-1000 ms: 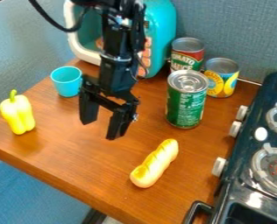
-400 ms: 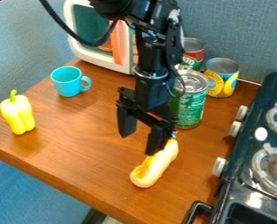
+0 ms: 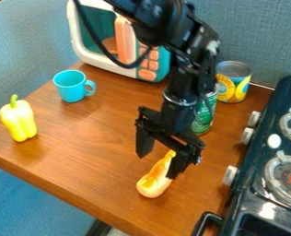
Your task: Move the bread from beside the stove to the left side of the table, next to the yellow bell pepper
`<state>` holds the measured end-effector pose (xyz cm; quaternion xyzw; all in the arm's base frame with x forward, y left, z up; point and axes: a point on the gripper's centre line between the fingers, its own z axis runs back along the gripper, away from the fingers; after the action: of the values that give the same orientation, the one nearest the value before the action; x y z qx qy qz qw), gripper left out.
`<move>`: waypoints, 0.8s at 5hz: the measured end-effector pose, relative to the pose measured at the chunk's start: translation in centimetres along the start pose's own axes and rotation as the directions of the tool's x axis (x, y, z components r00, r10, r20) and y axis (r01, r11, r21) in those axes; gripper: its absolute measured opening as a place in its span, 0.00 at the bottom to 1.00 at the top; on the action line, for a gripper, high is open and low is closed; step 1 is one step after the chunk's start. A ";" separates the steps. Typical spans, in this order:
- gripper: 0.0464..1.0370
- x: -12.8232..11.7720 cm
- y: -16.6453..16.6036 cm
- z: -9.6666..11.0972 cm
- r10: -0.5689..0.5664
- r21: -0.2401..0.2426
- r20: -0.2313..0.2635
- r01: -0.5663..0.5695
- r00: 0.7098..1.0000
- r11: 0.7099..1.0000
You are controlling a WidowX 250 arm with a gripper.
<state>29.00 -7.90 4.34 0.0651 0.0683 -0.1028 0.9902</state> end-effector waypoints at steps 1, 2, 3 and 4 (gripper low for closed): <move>0.96 0.4 -0.5 -1.1 0.000 0.043 -0.039 0.002 0.999 0.999; 0.96 0.6 -0.4 -1.7 0.017 0.070 -0.072 -0.012 0.997 0.997; 0.91 0.7 -0.5 -2.1 0.019 0.065 -0.067 -0.015 0.998 0.998; 0.67 0.6 -0.9 -2.6 0.004 0.019 -0.052 -0.003 0.999 1.000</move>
<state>29.07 -8.48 1.58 0.0770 0.0929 -0.0998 0.9877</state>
